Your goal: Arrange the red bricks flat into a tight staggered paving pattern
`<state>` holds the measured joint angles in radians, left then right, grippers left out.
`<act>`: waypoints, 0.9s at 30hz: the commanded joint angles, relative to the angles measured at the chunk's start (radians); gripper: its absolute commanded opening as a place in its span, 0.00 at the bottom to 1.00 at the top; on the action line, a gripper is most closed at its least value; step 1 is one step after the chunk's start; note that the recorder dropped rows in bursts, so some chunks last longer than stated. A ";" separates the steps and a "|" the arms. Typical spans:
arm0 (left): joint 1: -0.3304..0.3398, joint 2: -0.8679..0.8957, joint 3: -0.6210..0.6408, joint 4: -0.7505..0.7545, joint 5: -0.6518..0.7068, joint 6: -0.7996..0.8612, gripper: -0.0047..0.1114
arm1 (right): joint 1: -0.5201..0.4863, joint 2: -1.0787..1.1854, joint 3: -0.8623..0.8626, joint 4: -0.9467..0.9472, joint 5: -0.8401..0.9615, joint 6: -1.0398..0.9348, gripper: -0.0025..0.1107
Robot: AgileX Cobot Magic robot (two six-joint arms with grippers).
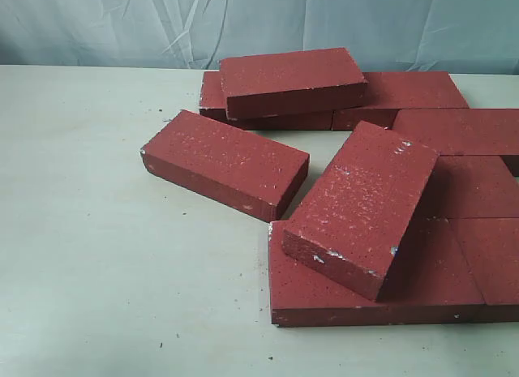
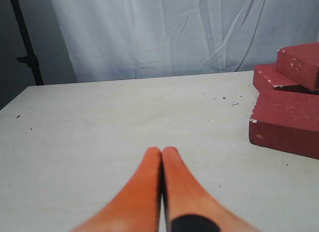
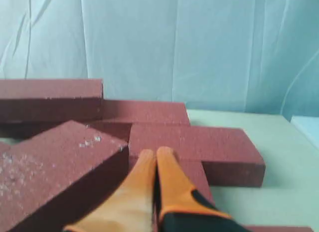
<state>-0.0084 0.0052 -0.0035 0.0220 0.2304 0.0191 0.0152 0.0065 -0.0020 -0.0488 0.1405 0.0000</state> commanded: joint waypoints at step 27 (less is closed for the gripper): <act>0.004 -0.005 0.004 -0.239 -0.588 -0.090 0.04 | -0.003 0.083 -0.126 0.238 -0.352 0.135 0.01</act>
<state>-0.0084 0.0035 -0.0035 -0.2344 -0.3193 -0.0570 0.0152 0.0347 -0.0706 0.1921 -0.1924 0.1272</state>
